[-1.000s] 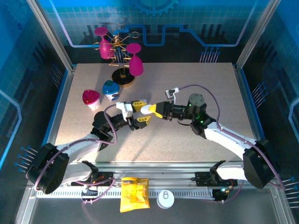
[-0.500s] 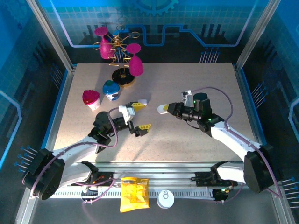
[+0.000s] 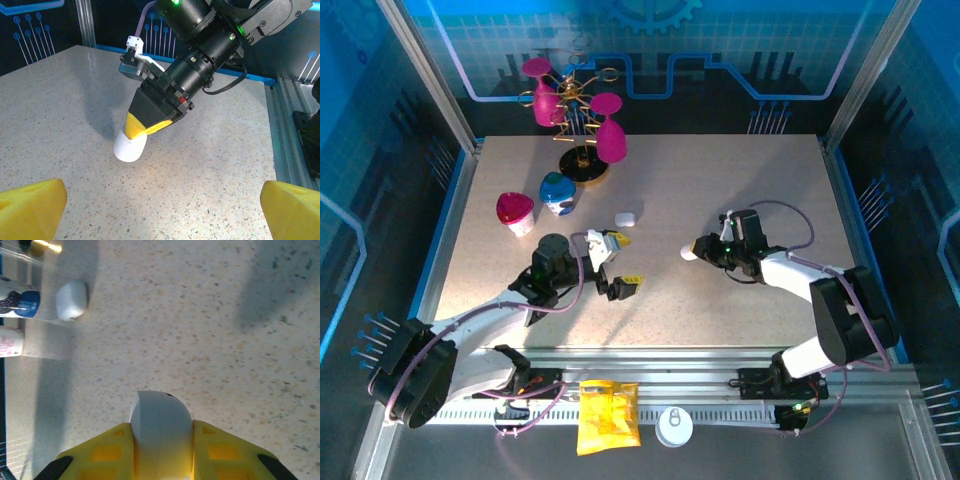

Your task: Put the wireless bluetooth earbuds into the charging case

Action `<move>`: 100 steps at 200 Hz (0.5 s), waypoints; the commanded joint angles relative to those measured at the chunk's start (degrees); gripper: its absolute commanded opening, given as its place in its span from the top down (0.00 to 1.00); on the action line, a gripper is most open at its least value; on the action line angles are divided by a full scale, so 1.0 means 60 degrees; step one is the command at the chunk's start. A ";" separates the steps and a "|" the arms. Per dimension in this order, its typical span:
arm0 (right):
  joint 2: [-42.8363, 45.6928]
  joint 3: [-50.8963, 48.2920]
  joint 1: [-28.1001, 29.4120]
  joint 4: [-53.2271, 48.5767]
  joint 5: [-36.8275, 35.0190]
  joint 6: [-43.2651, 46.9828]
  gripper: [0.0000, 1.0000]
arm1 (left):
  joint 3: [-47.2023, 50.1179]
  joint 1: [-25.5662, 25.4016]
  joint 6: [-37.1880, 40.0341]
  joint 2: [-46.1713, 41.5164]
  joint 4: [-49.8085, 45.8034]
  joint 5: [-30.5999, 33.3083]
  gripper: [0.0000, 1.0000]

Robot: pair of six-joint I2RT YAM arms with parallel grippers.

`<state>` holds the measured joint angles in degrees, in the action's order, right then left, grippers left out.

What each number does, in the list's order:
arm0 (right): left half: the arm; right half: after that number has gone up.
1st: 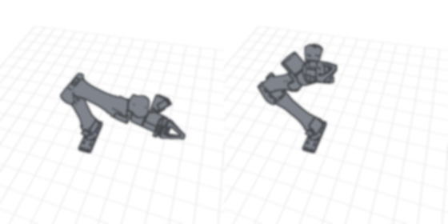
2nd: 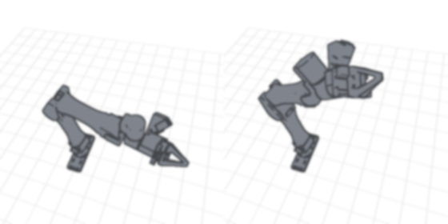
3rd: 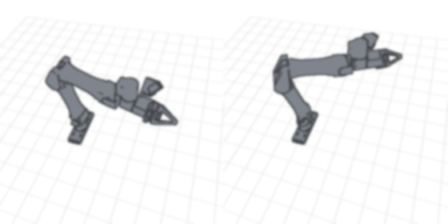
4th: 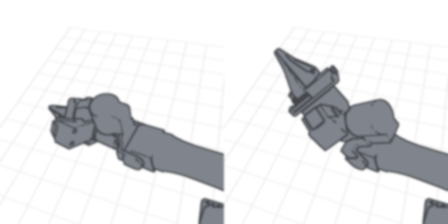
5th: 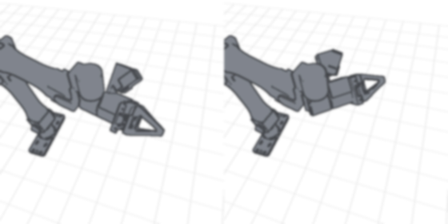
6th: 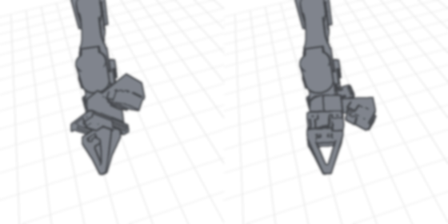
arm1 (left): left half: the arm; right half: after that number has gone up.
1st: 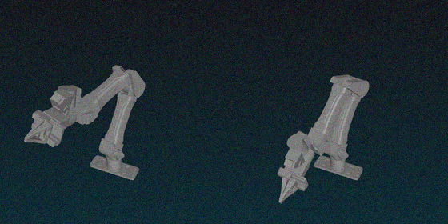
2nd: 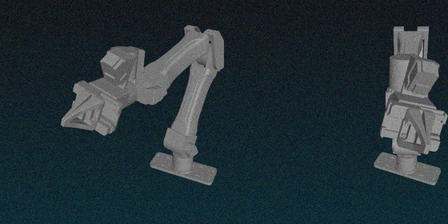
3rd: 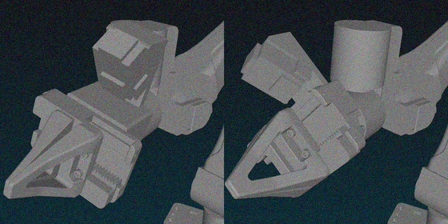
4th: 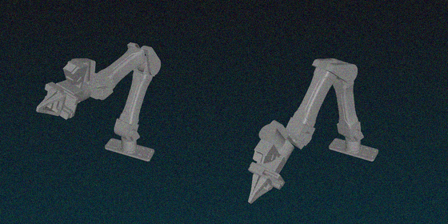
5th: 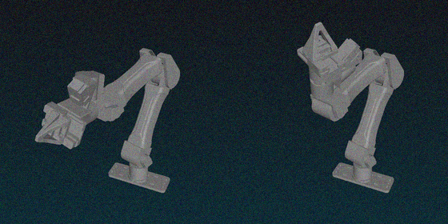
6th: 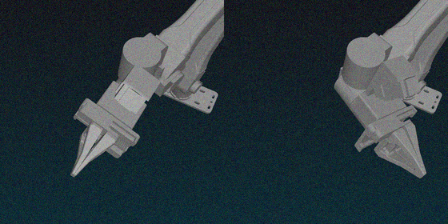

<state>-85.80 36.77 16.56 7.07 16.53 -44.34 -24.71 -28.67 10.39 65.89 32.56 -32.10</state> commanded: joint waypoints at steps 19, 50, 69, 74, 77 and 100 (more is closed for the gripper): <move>-0.0687 -0.0282 -0.0322 0.0880 0.0119 0.0007 0.78 | -0.0364 -0.0017 0.0352 0.0106 -0.0695 -0.0012 0.01; -0.0669 -0.0473 -0.0442 0.1009 0.0053 -0.0034 0.62 | -0.0394 -0.0022 0.0248 0.0161 -0.0681 0.0126 0.01; -0.0439 -0.0489 -0.0502 0.0785 -0.0112 0.0071 0.44 | -0.0394 0.0003 0.0036 0.0151 -0.0636 0.0905 0.01; -0.0377 -0.0488 -0.0525 0.0711 -0.0143 0.0114 0.39 | -0.0392 0.0016 -0.0023 0.0134 -0.0615 0.1132 0.01; -0.0328 -0.0476 -0.0541 0.0634 -0.0172 0.0137 0.37 | -0.0388 0.0035 -0.0039 0.0116 -0.0615 0.1277 0.01; 0.0095 -0.0447 -0.0633 0.0165 -0.0461 0.0486 0.20 | -0.0295 0.0169 -0.0342 -0.0041 -0.0501 0.2347 0.01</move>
<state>-88.73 34.39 14.02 10.68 16.12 -43.77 -25.06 -28.56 10.44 66.43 29.26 -26.15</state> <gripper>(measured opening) 0.725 0.994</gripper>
